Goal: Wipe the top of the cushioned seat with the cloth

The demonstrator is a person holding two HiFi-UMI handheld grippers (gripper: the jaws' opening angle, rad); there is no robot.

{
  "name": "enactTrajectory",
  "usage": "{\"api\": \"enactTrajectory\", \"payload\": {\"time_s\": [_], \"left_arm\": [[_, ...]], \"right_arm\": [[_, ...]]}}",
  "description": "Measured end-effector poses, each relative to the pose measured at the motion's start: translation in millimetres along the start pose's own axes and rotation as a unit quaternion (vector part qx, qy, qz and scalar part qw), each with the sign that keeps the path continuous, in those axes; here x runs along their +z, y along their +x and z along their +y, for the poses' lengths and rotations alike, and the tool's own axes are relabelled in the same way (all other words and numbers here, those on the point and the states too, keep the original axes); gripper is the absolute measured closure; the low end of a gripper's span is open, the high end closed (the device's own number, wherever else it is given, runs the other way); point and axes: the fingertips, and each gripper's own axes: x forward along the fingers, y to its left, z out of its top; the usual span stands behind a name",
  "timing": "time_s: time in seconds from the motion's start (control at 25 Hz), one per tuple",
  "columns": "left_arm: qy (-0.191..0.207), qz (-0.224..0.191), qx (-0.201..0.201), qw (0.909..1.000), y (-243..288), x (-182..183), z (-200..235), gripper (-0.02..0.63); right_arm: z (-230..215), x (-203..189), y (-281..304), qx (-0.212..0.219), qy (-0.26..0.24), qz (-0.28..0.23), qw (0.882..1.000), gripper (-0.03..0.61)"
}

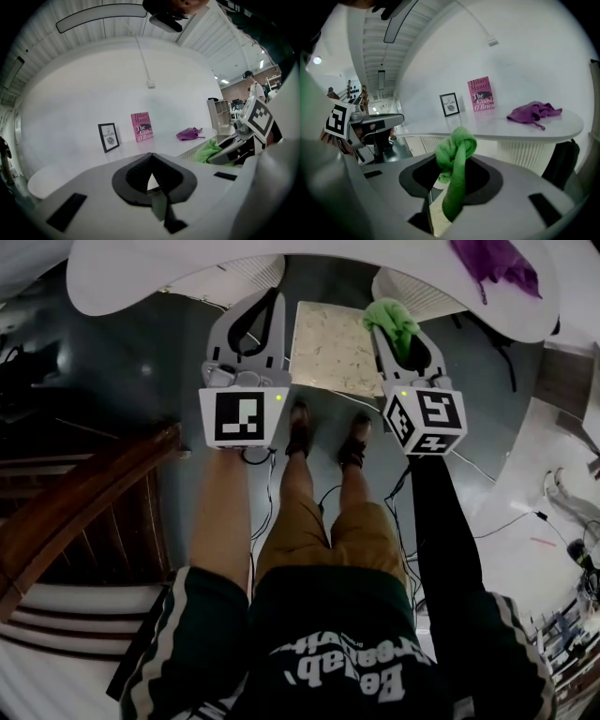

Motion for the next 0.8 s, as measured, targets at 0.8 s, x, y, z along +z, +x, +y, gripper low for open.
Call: {"api": "enactTrajectory", "payload": {"time_s": [0.8], "left_arm": [[-0.013,0.009,-0.061,0.9980,24.6,-114.0,37.6,0.598]], "right_arm": [[31.7,-123.3,171.3,-0.007,-0.019,0.108,0.994,0.439]]}}
